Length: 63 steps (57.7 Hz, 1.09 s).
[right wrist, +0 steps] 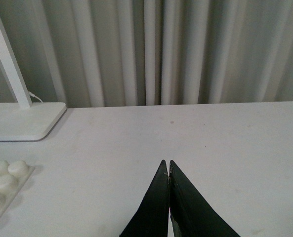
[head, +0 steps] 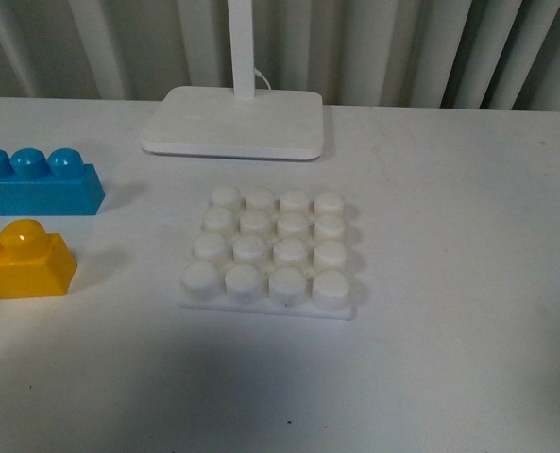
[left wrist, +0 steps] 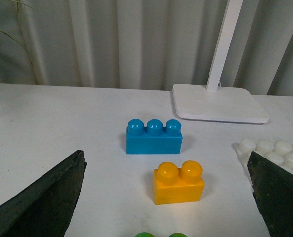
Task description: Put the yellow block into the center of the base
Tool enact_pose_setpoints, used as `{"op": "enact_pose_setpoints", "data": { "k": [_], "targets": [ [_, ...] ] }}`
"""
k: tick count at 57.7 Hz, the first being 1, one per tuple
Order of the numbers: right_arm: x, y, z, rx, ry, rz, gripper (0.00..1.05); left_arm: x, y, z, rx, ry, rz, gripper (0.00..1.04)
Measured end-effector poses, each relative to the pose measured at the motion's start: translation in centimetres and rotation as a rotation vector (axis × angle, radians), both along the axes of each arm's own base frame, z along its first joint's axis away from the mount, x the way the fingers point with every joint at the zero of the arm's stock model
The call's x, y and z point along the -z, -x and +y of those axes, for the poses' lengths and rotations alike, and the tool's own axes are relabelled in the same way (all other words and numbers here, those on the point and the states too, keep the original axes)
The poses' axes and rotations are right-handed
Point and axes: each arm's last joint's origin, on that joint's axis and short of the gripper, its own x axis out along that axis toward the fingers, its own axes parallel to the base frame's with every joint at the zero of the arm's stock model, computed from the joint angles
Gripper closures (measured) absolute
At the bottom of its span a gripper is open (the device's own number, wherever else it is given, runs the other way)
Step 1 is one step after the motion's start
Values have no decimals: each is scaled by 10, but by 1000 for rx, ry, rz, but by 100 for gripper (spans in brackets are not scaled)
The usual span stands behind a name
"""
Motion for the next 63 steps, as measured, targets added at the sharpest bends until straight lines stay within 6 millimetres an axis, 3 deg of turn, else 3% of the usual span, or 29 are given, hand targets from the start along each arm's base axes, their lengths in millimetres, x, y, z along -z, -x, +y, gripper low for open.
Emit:
{"op": "enact_pose_setpoints", "data": {
  "k": [39,54,63],
  "targets": [
    [3,15,0,0,2,2,103,0,0,0,0,0,0,6],
    [3,15,0,0,2,2,53,0,0,0,0,2,1,6],
    [3,15,0,0,2,2,26,1,-5,-2,41,27,94,6]
  ]
}}
